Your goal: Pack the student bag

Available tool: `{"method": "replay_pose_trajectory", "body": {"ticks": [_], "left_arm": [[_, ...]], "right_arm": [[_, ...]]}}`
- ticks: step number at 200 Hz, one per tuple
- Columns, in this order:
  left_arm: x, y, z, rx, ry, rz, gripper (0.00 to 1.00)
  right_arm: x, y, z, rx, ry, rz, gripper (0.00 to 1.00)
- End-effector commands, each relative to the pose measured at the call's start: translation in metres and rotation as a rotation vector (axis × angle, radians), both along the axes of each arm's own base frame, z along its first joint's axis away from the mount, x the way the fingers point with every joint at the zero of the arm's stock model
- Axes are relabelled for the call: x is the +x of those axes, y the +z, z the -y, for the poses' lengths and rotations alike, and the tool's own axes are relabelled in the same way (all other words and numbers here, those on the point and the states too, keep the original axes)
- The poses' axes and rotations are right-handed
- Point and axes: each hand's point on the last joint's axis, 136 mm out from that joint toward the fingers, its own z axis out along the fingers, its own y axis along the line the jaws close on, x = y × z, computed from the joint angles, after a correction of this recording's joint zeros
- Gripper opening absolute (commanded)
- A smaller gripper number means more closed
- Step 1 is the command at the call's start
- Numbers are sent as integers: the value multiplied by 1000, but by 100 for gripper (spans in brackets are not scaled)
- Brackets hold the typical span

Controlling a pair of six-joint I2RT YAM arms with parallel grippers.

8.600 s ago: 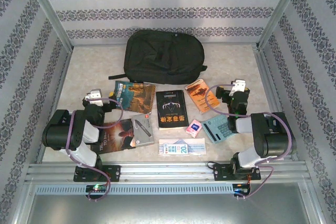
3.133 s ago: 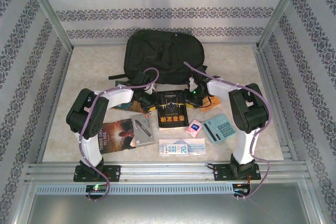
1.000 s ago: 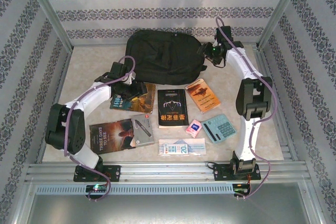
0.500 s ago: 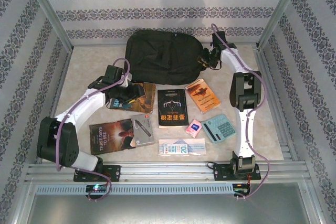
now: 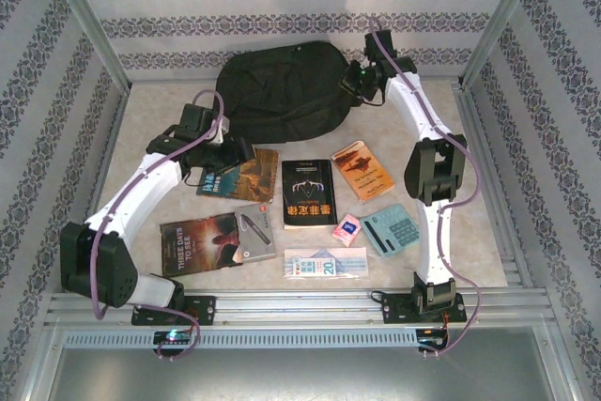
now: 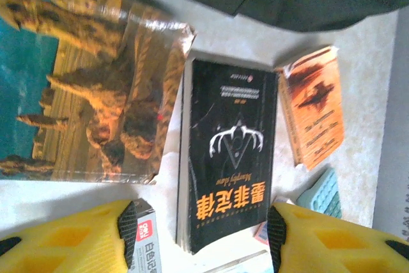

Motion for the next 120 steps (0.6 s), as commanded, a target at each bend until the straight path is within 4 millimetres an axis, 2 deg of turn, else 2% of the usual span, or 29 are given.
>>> {"method": "replay_pose_trajectory", "body": {"ticks": [1,22,37,61,86,98,120], "left_arm": [[-7,12,-16,48,47,12,58],[-11,18,-29,104,90,22,62],[-14,26,-52,202,164,28,65],[-17,50,-86,327,281,59,69],[-21,69,-100,375,339,108,70],[-23,71,-102,376,343,121,70],[-24,67,-98,354,327,132,71]], "right_arm": [[-25,94,-8,47,-83,131,0],[-54,115,-20,17,-104,129,0],[-81,119,-32,-21,-101,112,0],[-129,111,-52,-76,-65,83,0],[-182,101,-79,-93,32,91,1],[-207,91,-95,-95,106,89,9],[-244,62,-121,-95,274,50,37]]}}
